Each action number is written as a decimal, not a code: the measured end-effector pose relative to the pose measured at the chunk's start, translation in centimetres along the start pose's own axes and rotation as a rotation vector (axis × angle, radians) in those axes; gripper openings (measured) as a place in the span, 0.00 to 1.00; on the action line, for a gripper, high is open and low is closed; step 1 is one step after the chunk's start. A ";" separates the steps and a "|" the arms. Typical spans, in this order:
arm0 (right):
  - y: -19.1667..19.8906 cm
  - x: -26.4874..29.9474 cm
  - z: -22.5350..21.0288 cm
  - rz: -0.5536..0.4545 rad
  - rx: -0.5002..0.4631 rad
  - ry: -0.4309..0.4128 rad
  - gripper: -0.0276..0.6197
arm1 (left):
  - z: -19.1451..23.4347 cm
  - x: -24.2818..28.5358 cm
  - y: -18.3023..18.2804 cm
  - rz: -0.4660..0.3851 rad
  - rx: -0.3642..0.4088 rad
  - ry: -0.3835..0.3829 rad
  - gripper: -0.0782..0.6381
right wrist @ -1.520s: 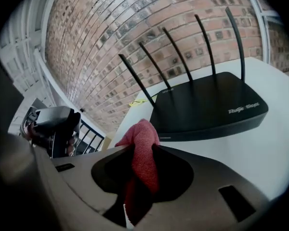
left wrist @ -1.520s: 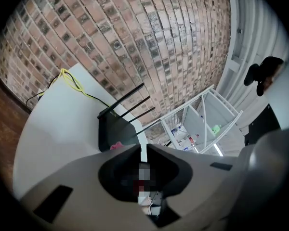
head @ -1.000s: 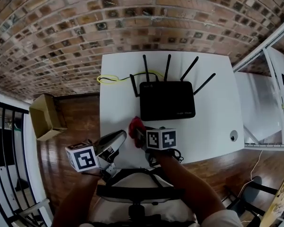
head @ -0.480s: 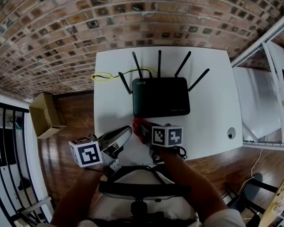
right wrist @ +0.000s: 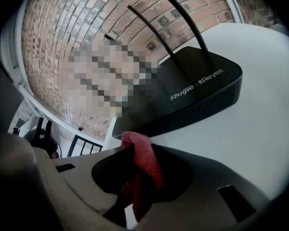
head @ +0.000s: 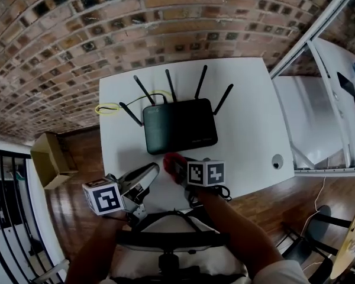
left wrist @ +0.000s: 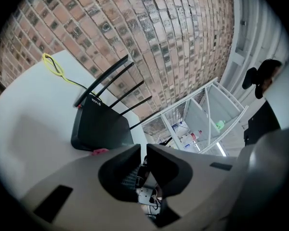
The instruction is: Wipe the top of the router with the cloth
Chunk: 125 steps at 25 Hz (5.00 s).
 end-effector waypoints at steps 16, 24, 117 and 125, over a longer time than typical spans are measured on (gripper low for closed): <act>-1.3 -3.7 -4.2 -0.041 0.044 0.019 0.23 | -1.8 4.6 1.6 0.054 -0.002 -0.009 0.17; -2.2 -5.3 -6.0 -0.054 0.056 0.019 0.23 | -2.9 7.1 2.0 0.070 0.011 0.005 0.17; 2.5 -31.5 -6.5 -0.488 -0.131 -0.019 0.24 | -14.0 -0.5 17.6 -0.132 0.038 0.163 0.12; -0.9 -36.0 -9.9 -0.538 -0.084 -0.085 0.24 | -16.8 3.6 19.6 -0.180 0.007 0.140 0.12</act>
Point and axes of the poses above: the fingertips, and each gripper's own axes: x forward along the fingers, z to its left, y out of its underside, the point moved 10 cm from there along -x, backward along the fingers, and after that the axes turned 4 degrees about -z, right-handed, at the moved point
